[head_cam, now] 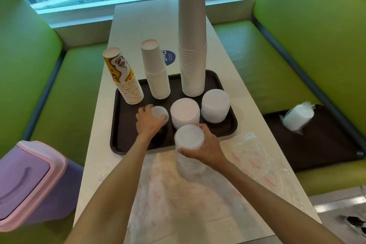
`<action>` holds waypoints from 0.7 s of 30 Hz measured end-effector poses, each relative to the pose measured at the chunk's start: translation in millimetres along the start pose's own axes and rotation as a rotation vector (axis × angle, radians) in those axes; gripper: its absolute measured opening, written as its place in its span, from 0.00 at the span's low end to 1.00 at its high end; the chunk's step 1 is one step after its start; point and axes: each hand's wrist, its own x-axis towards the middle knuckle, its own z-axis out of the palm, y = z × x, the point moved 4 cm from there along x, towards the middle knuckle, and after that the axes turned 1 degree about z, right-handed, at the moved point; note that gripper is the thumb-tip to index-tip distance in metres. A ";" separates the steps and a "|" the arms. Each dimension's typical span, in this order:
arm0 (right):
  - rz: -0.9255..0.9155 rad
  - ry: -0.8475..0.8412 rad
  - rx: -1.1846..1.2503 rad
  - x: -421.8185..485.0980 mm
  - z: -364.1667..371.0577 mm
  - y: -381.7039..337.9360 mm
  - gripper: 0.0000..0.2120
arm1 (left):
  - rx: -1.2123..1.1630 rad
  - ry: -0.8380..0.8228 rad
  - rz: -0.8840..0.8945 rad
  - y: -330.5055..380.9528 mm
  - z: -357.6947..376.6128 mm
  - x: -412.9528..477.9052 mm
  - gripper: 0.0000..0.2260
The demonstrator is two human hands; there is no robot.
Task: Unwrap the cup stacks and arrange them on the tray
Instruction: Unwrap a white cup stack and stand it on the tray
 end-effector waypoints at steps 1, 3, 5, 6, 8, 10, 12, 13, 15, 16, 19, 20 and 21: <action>0.001 -0.001 0.000 0.1 -0.1 -0.2 0.35 | 0.013 -0.007 0.014 -0.4 1.2 -1.1 0.31; 0.003 0.000 -0.005 0.0 -1.0 0.1 0.36 | 0.019 -0.002 0.028 0.1 3.0 -3.4 0.32; 0.004 -0.004 -0.006 0.4 -1.0 0.5 0.36 | 0.022 -0.009 0.030 1.7 2.5 -3.5 0.32; 0.006 -0.007 -0.007 -0.1 -1.1 1.2 0.36 | 0.029 -0.025 0.028 2.6 2.5 -3.5 0.32; 0.010 -0.006 -0.001 0.5 -0.8 2.4 0.36 | 0.033 -0.054 0.027 4.0 1.3 -2.7 0.33; 0.010 -0.003 0.004 0.3 -0.9 3.3 0.37 | -0.055 -0.009 0.019 4.3 -3.1 -6.3 0.32; 0.012 0.002 0.013 -0.1 -1.4 4.8 0.38 | -0.228 0.134 0.005 4.8 -14.6 -15.6 0.29; 0.011 0.002 0.020 -0.7 -1.9 5.0 0.38 | -0.314 0.217 0.006 6.0 -22.6 -22.7 0.26; 0.006 0.000 0.034 -1.2 -2.3 5.2 0.38 | -0.436 0.313 0.049 11.2 -38.3 -40.2 0.19; 0.005 0.001 0.041 -1.0 -2.1 5.6 0.38 | -0.470 0.319 0.089 14.8 -44.0 -49.2 0.16; 0.008 0.009 0.042 -1.1 -1.1 5.0 0.40 | -0.536 0.248 0.158 24.8 -50.6 -76.2 0.09; 0.006 0.013 0.037 -0.9 -0.2 5.6 0.41 | -0.574 0.209 0.146 26.5 -48.9 -85.2 0.09; 0.002 0.018 0.030 -0.7 0.7 6.1 0.42 | -0.626 0.162 0.118 27.7 -45.9 -95.1 0.09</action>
